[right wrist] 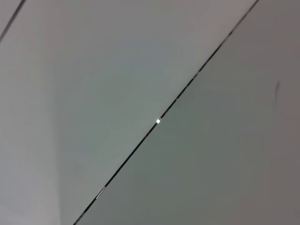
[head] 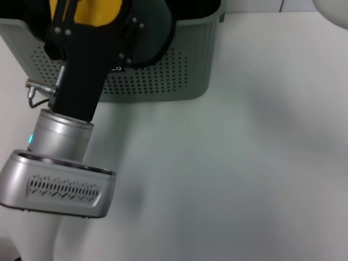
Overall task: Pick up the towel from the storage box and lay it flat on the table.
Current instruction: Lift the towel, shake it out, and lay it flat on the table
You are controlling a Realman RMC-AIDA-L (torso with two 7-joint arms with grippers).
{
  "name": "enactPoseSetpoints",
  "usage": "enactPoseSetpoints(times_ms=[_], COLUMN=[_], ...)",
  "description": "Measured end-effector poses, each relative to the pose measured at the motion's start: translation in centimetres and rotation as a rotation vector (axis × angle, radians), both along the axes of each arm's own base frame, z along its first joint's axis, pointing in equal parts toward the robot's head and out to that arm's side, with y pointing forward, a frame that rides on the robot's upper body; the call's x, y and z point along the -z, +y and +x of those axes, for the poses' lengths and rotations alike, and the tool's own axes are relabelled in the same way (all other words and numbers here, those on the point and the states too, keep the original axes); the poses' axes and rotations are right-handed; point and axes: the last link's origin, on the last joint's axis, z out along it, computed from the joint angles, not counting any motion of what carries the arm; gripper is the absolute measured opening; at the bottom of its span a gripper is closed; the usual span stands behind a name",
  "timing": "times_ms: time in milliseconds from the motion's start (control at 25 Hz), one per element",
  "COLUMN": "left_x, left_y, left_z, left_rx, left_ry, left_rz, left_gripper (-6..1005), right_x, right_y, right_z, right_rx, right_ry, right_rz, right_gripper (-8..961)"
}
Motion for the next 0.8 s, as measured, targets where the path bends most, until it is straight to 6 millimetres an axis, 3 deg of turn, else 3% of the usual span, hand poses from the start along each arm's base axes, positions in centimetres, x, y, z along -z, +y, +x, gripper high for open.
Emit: enactPoseSetpoints(times_ms=[280, 560, 800], left_x=[-0.6, -0.4, -0.1], left_y=[-1.6, -2.1, -2.4], left_z=[-1.0, -1.4, -1.5], left_rx=[-0.004, -0.007, 0.002], left_ry=[-0.01, -0.002, 0.013], left_rz=[0.039, 0.02, -0.003], left_gripper=[683, 664, 489], right_x=[-0.2, -0.6, -0.7], right_y=[0.5, 0.7, 0.7], right_z=[0.5, 0.9, 1.1], right_rx=[0.027, 0.037, 0.04], right_ry=[-0.001, 0.007, 0.011], right_rz=[0.017, 0.026, 0.024], right_gripper=[74, 78, 82])
